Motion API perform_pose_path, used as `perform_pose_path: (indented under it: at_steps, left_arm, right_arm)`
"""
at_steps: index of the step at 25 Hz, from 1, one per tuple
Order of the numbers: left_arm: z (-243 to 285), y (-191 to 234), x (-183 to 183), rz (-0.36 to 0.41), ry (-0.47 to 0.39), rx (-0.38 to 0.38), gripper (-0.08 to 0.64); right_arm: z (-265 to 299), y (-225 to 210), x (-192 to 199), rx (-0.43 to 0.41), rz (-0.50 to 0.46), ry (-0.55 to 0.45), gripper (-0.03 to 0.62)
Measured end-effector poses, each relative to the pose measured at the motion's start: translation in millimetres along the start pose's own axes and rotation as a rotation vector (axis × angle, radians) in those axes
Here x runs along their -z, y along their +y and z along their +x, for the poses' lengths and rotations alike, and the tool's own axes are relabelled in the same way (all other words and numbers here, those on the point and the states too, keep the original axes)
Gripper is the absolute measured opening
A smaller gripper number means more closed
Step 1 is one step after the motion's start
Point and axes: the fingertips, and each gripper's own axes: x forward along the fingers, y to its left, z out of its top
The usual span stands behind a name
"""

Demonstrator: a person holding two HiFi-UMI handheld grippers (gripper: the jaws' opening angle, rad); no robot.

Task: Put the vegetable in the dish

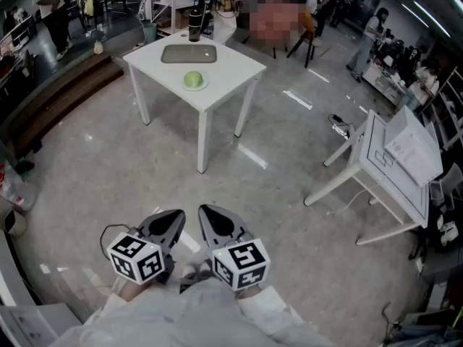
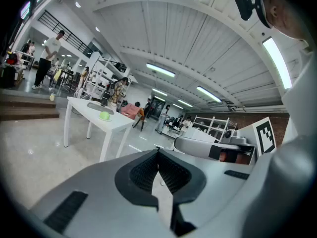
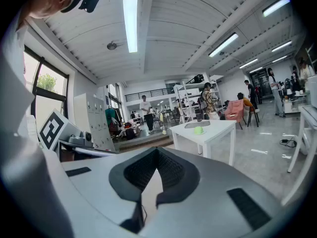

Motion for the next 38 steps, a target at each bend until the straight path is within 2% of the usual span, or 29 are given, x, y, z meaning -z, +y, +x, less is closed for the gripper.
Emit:
perform_pose_path:
  at_steps: [5, 11, 17, 28, 38]
  left_arm:
    - [-4.2, 1.0, 1.1, -0.037, 0.004, 0.014, 0.008]
    - [1.0, -5.8, 6.0, 0.011, 0.032, 0.041, 0.008]
    - [7.7, -7.6, 12.0, -0.006, 0.062, 0.066, 0.008]
    - [20.2, 9.8, 4.7, -0.016, 0.013, -0.018, 0.008]
    - [31.9, 14.9, 29.9, -0.092, 0.027, -0.063, 0.008]
  right_arm:
    - [3.4, 7.4, 3.3, -0.011, 0.007, 0.018, 0.014]
    - [3.5, 4.3, 6.0, -0.011, 0.024, 0.022, 0.012]
    - [5.9, 2.2, 10.8, -0.039, 0.064, 0.026, 0.014]
    - [10.4, -17.7, 8.9, -0.089, 0.111, 0.022, 0.015]
    - [11.0, -47.3, 30.1, -0.052, 0.134, 0.078, 0.015]
